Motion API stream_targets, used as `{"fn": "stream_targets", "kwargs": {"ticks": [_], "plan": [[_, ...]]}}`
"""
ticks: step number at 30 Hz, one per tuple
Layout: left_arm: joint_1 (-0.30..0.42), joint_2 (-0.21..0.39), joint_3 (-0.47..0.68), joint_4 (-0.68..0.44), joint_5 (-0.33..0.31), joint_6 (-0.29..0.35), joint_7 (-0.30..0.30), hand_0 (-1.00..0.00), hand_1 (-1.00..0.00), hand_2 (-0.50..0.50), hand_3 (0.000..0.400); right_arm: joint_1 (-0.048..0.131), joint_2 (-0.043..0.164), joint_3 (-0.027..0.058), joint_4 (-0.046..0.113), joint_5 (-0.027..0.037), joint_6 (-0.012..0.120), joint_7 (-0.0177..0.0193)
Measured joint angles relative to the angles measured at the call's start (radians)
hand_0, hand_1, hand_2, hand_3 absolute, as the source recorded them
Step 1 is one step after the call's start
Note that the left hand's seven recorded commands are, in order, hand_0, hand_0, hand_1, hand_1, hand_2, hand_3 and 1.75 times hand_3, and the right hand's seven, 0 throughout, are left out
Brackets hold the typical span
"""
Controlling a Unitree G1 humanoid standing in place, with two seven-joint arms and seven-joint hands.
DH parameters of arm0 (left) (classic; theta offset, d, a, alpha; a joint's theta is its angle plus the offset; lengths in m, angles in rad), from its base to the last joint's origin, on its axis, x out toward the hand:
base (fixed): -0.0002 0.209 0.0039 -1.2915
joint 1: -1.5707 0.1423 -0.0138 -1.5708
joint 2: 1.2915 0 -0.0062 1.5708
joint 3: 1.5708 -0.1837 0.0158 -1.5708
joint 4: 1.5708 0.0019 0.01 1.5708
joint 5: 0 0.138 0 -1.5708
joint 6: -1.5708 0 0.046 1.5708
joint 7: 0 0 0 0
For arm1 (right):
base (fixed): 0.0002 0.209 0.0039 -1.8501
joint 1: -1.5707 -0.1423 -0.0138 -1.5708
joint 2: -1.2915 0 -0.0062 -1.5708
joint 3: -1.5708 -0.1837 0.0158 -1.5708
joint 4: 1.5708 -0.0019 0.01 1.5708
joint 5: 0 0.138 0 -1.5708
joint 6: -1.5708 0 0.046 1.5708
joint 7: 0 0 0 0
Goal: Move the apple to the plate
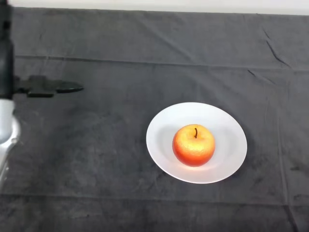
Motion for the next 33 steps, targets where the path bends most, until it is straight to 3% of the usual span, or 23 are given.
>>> {"fn": "stream_targets", "kwargs": {"ticks": [4,6,9,12,20,33], "plan": [[0.031,0.018,0.055,0.0,-0.009,-0.01,0.007,0.0,0.0,0.0,0.0,0.0,0.001,0.0004,0.0,0.002,0.001,0.0],[0.033,0.028,0.087,0.0,-0.018,-0.015,0.01,0.0,0.0,0.0,0.0,0.0,0.001,0.0004,0.001,0.0066,0.001,-0.0001],[0.04,0.041,0.128,-0.009,-0.023,-0.019,0.021,0.0,0.0,0.0,0.0,0.0,0.002,0.0007,0.001,0.0069,0.002,0.0],[0.083,0.051,0.166,-0.041,-0.028,-0.02,0.028,0.0,0.0,0.0,0.0,0.001,0.004,0.005,0.001,0.0068,0.002,0.0006],[0.193,0.051,0.249,-0.054,-0.039,-0.021,0.043,0.0,0.0,0.0,0.0,0.001,0.005,0.0053,0.002,0.0074,0.002,0.0006],[0.231,0.051,0.351,-0.054,-0.039,-0.041,0.061,0.0,0.0,0.0,0.0,0.002,0.007,0.0059,0.002,0.0076,0.003,0.0006]]}}
